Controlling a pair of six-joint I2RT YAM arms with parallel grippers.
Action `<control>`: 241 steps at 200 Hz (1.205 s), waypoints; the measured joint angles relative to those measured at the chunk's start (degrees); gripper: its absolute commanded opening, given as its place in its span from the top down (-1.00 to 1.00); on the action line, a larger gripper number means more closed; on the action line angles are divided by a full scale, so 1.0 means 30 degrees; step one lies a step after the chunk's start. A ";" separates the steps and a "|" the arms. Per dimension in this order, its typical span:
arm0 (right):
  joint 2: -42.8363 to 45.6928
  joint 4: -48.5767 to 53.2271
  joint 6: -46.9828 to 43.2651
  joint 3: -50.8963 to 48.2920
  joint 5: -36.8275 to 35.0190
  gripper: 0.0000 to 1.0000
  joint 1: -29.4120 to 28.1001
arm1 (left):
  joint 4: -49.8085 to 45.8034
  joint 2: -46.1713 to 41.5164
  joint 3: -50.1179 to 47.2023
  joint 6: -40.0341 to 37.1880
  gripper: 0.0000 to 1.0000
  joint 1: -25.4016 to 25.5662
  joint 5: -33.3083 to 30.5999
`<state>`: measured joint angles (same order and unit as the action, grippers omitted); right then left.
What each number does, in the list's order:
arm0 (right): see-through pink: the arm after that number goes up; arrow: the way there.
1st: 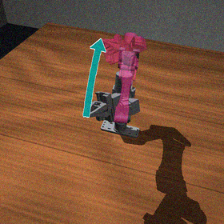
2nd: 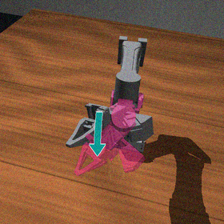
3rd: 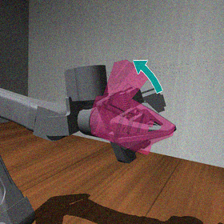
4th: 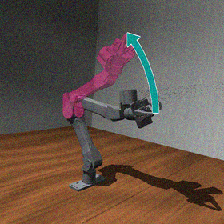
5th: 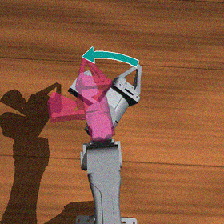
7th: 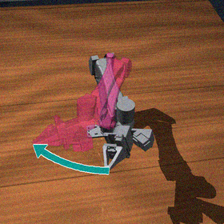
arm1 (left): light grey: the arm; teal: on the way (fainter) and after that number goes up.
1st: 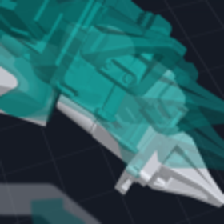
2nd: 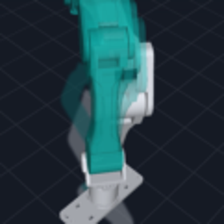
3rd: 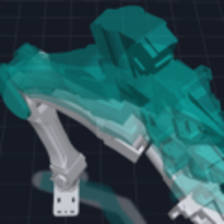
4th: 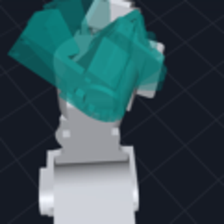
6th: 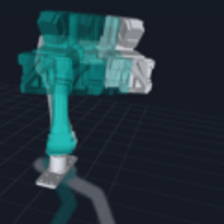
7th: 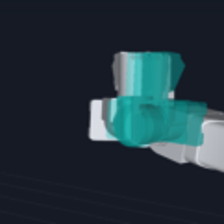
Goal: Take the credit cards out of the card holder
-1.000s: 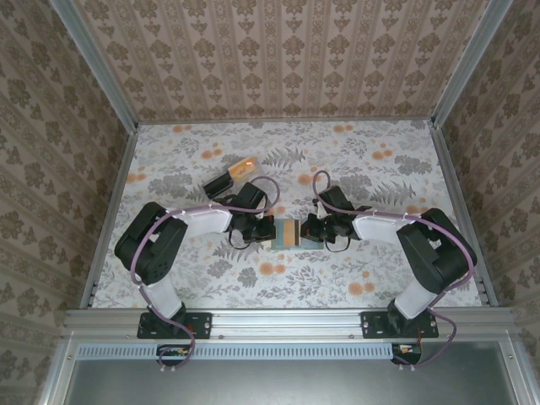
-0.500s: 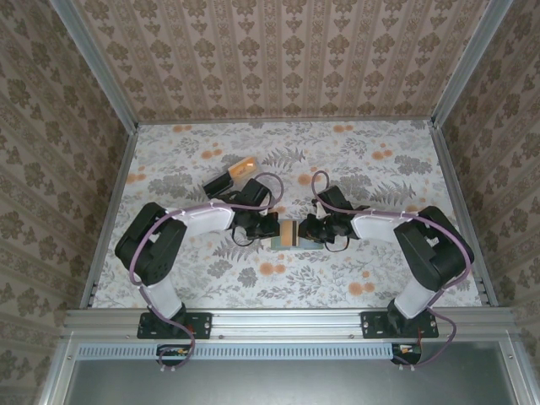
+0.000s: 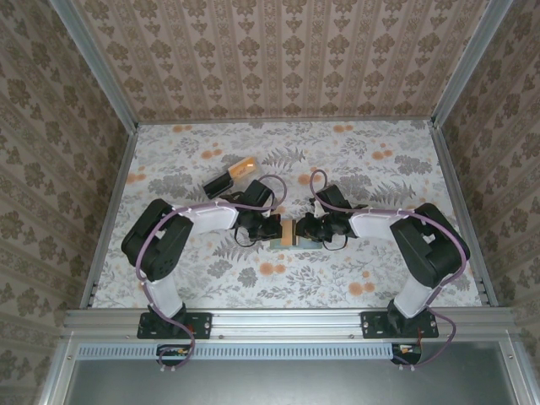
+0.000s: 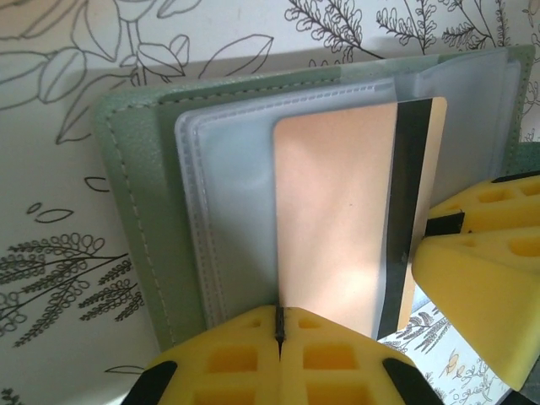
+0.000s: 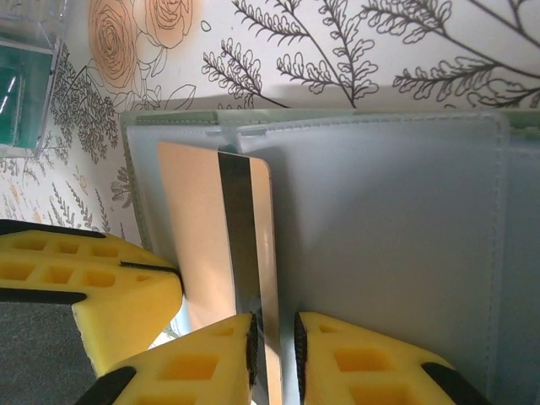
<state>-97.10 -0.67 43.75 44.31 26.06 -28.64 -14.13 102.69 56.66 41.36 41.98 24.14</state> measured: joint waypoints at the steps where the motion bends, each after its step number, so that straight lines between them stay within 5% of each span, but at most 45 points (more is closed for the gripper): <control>1: -0.0007 -0.0015 0.0000 0.0000 0.0007 0.60 0.0000 | 0.0000 0.0000 0.0000 0.0000 1.00 0.0000 0.0007; 46: -0.0189 -0.0175 0.0066 0.0080 0.0189 0.93 0.0044 | -0.0022 0.0007 0.0000 -0.0007 1.00 -0.0007 0.0015; 154: 0.2317 0.0882 -0.1166 -0.1362 0.0678 1.00 0.2623 | -0.0015 -0.0015 0.0000 -0.0029 0.98 -0.0146 0.0036; 180: 0.3548 0.1632 -0.1537 -0.1581 0.0758 1.00 0.2973 | -0.0073 -0.0255 0.0000 -0.0007 0.71 -0.0160 0.0015; 222: 0.6033 0.2841 -0.1814 -0.1596 0.0765 1.00 0.3038 | -0.0160 -0.2324 0.0058 0.0051 -0.52 -0.0423 -0.0080; 230: 0.6564 0.3031 -0.1880 -0.1596 0.0765 1.00 0.3038 | -0.0189 -0.2827 0.0182 0.0036 -0.95 -0.0532 -0.0131; 241: 0.7242 0.3279 -0.1909 -0.1574 0.0765 1.00 0.3038 | -0.0189 -0.3519 0.0408 -0.0015 -1.00 -0.0648 -0.0350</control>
<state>-75.37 9.17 38.02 39.59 28.36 -19.53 -14.70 92.14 57.89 41.32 40.03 23.09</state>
